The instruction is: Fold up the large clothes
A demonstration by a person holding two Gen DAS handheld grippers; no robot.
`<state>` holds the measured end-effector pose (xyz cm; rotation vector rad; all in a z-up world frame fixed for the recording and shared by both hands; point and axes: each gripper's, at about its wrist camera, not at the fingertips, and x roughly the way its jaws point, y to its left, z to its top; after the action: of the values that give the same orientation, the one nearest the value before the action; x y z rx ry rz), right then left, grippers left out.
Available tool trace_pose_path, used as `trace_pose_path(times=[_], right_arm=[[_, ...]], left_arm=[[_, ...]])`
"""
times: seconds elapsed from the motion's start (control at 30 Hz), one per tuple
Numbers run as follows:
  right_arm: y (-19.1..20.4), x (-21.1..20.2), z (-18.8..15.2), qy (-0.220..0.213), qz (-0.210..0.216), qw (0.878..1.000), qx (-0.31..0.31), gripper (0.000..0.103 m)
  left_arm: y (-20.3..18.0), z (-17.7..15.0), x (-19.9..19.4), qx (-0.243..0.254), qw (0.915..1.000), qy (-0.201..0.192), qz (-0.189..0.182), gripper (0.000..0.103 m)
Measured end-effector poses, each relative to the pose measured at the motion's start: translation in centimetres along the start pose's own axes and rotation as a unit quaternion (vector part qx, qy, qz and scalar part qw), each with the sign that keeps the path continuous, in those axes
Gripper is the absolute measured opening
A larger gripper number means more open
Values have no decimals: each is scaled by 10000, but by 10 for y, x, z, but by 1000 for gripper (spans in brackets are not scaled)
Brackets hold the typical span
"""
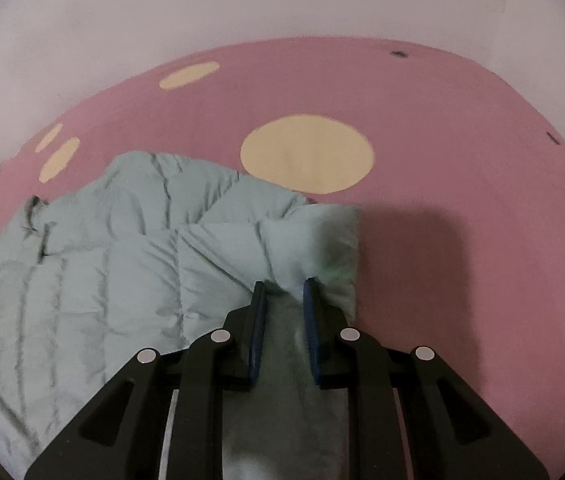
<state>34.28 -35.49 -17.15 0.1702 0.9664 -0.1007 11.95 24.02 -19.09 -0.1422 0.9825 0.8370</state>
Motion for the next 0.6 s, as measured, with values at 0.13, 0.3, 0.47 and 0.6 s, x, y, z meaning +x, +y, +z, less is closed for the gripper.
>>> trace_pose_path(times=[0.13,0.3,0.47,0.6], right_arm=[[-20,-45,-23,-383,-559,9977,-92,55],[-58,-74,-70,-409,-1642,9855,-153,58],[-95,-80,-116,-167,-1875,9818,231,63],[-108,-68,-137,-150,-1783,9827,470,75]], left_arm=[[0,1,-1,-15,10000,0,-20,101],[0,0,-1,-14,10000,-2,-17,101],[-1,0,-1,-21,10000,-2,-23,101],[-1,0,-1,-24,10000,-1,-27,101]])
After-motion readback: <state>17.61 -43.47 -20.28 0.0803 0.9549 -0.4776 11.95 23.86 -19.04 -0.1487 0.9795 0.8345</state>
